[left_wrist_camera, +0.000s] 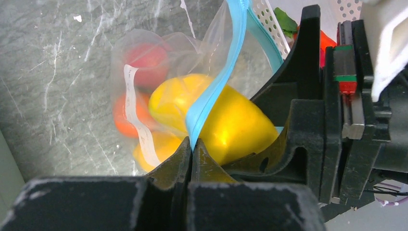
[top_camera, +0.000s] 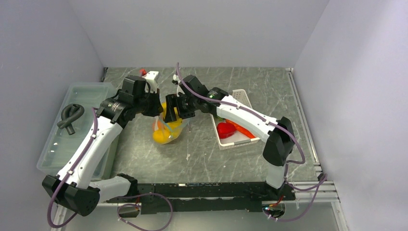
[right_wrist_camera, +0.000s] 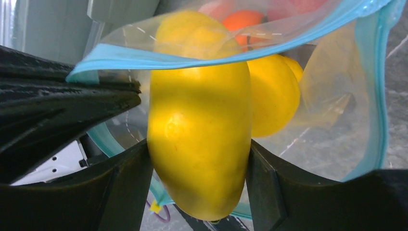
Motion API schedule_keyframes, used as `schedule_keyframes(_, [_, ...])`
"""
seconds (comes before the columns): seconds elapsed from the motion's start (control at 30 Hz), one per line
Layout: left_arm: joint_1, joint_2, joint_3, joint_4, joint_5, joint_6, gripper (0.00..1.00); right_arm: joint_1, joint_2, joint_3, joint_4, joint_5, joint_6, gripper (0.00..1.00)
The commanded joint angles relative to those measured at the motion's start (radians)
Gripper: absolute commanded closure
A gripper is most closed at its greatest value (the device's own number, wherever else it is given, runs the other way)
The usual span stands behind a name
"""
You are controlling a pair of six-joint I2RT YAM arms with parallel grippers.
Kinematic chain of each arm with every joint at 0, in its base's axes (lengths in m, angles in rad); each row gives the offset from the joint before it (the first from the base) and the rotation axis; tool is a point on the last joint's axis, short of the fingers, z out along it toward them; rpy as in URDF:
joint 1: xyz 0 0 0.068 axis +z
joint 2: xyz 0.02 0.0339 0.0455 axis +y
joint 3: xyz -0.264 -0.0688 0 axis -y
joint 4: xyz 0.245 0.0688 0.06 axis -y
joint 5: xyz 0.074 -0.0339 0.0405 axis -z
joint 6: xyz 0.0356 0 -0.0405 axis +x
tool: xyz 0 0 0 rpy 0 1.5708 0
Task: Place the food in the zip-top bag and seal the zipper
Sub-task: Place the fake fruit in the zipper food storage bag.
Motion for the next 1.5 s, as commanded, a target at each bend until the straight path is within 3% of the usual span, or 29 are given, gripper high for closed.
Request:
schedule_keyframes(0.0, [0.003, -0.032, -0.002, 0.050, 0.024, 0.003, 1.00, 0.001, -0.012, 0.017, 0.119, -0.015, 0.031, 0.29])
schedule_keyframes(0.33, [0.003, -0.034, -0.002, 0.052, 0.018, 0.001, 1.00, 0.006, -0.046, -0.022, 0.147, -0.031, 0.014, 0.21])
schedule_keyframes(0.8, [0.007, -0.027, -0.004, 0.052, 0.008, 0.001, 1.00, 0.009, -0.217, -0.155, 0.127, 0.075, -0.052, 0.36])
schedule_keyframes(1.47, [0.010, -0.017, -0.012, 0.051, -0.022, 0.008, 1.00, -0.003, -0.482, -0.271, -0.087, 0.441, -0.295, 0.35])
